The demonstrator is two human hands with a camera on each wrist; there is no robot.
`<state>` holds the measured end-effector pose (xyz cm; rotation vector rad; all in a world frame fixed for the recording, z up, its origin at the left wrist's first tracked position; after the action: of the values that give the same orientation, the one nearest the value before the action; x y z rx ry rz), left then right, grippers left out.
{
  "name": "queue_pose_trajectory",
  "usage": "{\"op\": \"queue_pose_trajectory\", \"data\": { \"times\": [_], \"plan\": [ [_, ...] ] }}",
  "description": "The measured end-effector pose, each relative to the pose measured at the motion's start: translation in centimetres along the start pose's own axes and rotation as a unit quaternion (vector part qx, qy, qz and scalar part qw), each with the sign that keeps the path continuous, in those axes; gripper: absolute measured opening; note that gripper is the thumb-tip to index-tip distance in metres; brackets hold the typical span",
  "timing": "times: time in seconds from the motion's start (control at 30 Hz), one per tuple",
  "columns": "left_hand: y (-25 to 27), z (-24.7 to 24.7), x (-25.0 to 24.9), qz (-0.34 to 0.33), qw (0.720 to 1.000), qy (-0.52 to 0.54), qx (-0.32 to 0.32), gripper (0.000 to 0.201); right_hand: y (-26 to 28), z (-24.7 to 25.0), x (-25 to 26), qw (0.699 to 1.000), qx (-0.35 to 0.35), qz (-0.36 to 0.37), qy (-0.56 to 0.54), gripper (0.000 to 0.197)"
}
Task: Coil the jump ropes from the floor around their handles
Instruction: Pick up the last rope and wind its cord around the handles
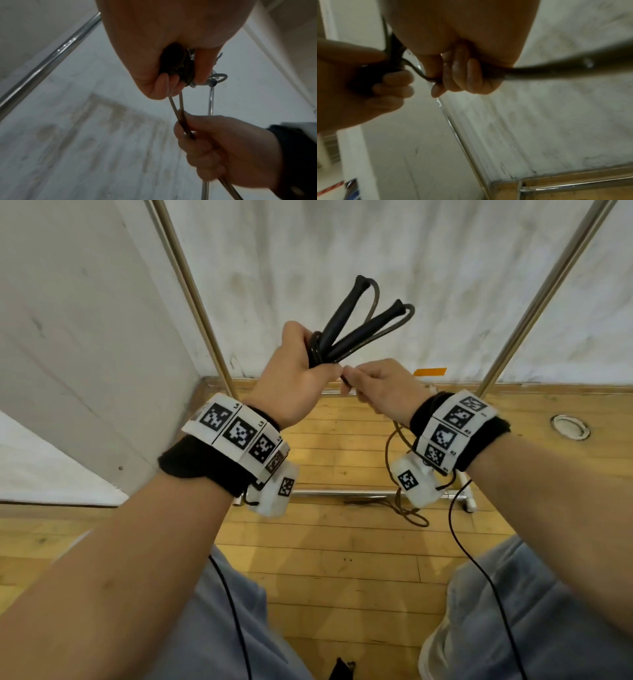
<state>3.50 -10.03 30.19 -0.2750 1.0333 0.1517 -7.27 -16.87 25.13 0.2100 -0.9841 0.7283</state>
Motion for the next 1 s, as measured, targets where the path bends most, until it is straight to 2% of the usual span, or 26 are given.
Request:
{"op": "queue_pose_trajectory", "data": {
  "times": [0.2, 0.33, 0.57, 0.63, 0.73, 0.8, 0.9, 1.0],
  "plan": [
    [-1.0, 1.1, 0.5, 0.005, 0.998, -0.049, -0.028, 0.030, 0.9, -3.1, 0.6, 0.999, 0.021, 0.010, 0.021, 0.055],
    [-1.2, 1.5, 0.7, 0.002, 0.996, -0.078, -0.049, 0.031, 0.8, -3.1, 1.0, 0.998, 0.035, 0.021, 0.048, 0.050],
    [-1.4, 0.2, 0.3, -0.022, 0.992, -0.123, -0.029, 0.031, 0.7, -3.6, -0.7, 0.993, 0.094, -0.049, -0.050, 0.053],
    [-1.6, 0.1, 0.4, -0.020, 0.992, -0.121, -0.033, 0.027, 0.8, -3.5, -0.7, 0.996, 0.075, -0.033, -0.022, 0.048],
    [-2.1, 0.2, 1.0, 0.013, 0.996, -0.080, -0.037, 0.025, 0.8, -1.8, 0.2, 0.998, -0.043, 0.003, -0.038, 0.020],
    [-2.2, -0.2, 1.2, 0.031, 0.998, -0.039, -0.024, 0.024, 0.9, -1.1, 0.9, 0.993, -0.099, 0.021, -0.064, 0.012],
    [-2.1, -0.8, 1.1, 0.037, 0.999, 0.001, 0.001, 0.024, 1.0, -1.2, 1.3, 0.992, -0.102, 0.024, -0.071, 0.023],
    [-1.9, -0.9, 0.9, 0.024, 0.999, -0.031, 0.026, 0.026, 1.0, -1.7, 1.4, 0.998, -0.060, 0.015, -0.019, 0.034]
  ]
}}
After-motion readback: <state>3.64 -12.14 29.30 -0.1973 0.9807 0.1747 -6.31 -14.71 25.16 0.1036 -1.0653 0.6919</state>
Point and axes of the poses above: each hand's wrist, its own y-axis away from the middle knuckle, its own z-axis out of the back of the hand, x = y × z, the point moved 10 cm from there along -y, towards the middle knuckle, and after that the axes turned 6 degrees about z, right-handed, at the moved point
